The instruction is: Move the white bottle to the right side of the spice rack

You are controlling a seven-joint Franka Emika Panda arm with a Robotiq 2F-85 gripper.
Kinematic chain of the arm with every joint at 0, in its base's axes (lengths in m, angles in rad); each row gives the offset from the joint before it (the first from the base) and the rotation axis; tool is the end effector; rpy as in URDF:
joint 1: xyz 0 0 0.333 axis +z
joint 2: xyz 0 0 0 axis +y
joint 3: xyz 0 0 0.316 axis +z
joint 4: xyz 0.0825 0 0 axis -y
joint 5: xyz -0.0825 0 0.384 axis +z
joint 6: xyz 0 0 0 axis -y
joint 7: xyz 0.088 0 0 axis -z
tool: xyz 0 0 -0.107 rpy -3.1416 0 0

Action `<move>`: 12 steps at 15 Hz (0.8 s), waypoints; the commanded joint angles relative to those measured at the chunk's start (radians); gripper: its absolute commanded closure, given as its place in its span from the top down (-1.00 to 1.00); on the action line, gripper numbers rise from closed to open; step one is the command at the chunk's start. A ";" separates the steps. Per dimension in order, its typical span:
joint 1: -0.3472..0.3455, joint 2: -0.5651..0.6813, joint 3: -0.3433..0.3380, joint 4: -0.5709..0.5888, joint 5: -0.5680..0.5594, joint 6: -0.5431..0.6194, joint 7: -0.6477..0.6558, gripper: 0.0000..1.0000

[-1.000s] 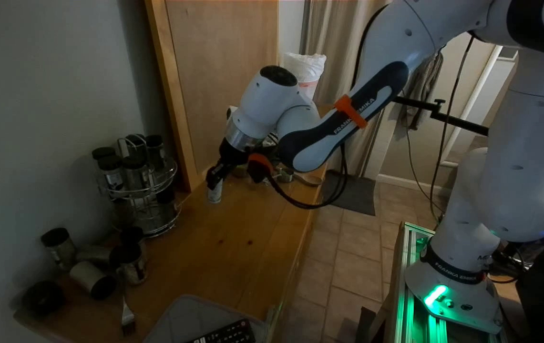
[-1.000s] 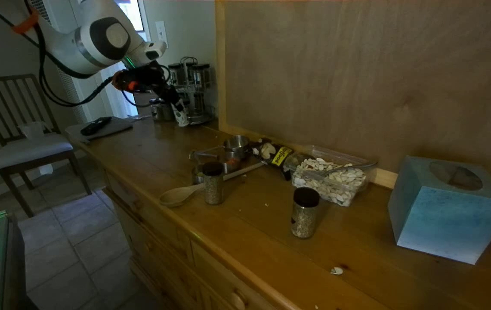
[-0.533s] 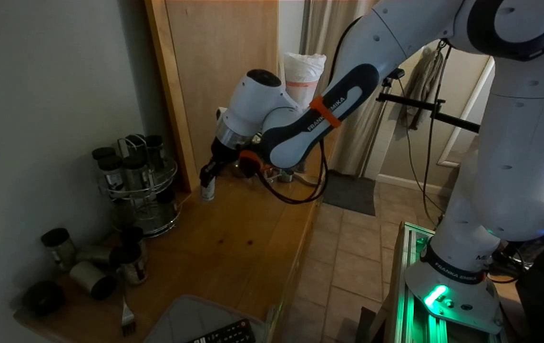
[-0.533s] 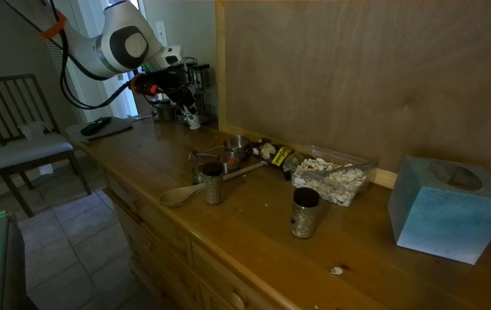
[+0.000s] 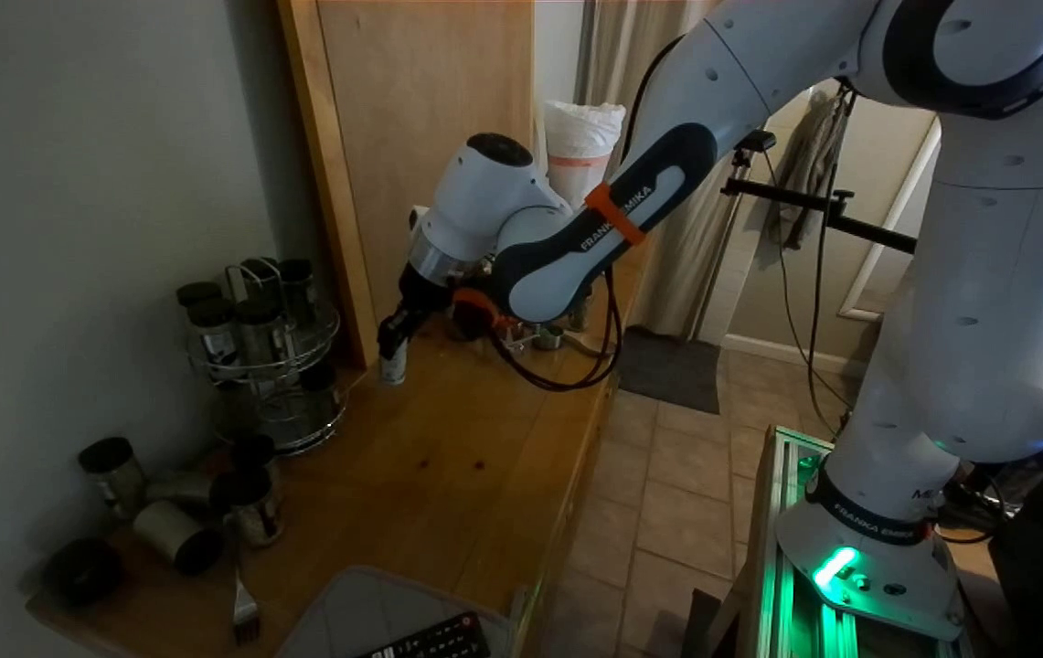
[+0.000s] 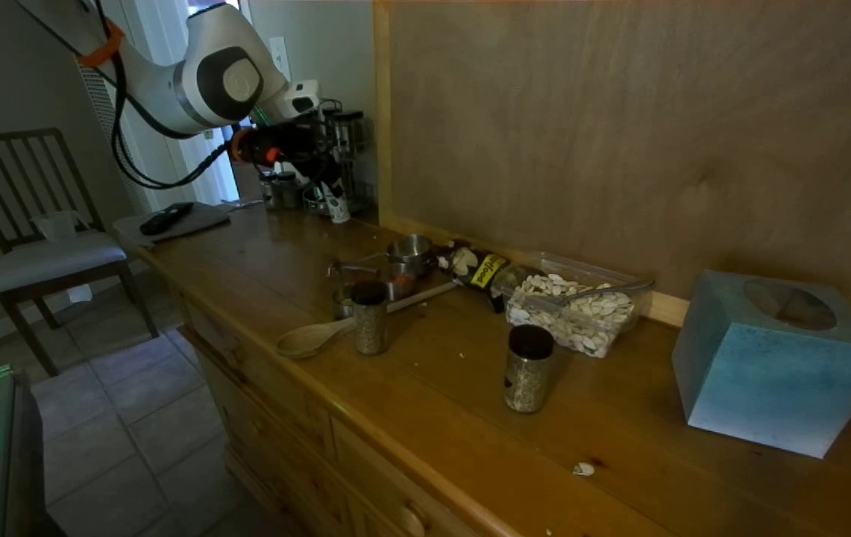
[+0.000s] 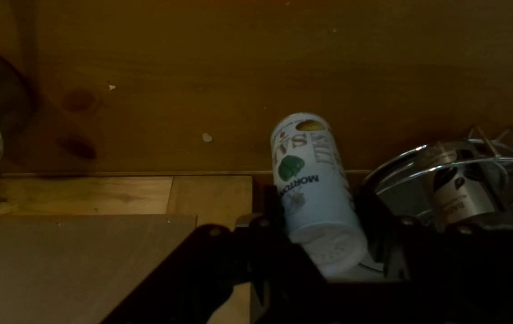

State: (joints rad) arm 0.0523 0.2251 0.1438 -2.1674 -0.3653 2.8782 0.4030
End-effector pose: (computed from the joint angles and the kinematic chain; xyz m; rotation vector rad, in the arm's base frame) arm 0.5830 0.1341 0.3435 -3.0352 -0.1686 -0.7879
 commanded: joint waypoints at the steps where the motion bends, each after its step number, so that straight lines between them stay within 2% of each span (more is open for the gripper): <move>1: 0.001 0.009 -0.006 0.011 -0.008 0.000 0.003 -0.60; 12: -0.012 0.101 -0.013 0.087 -0.013 0.120 -0.056 -0.60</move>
State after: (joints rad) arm 0.0493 0.2771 0.1294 -2.1243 -0.3708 2.9453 0.3748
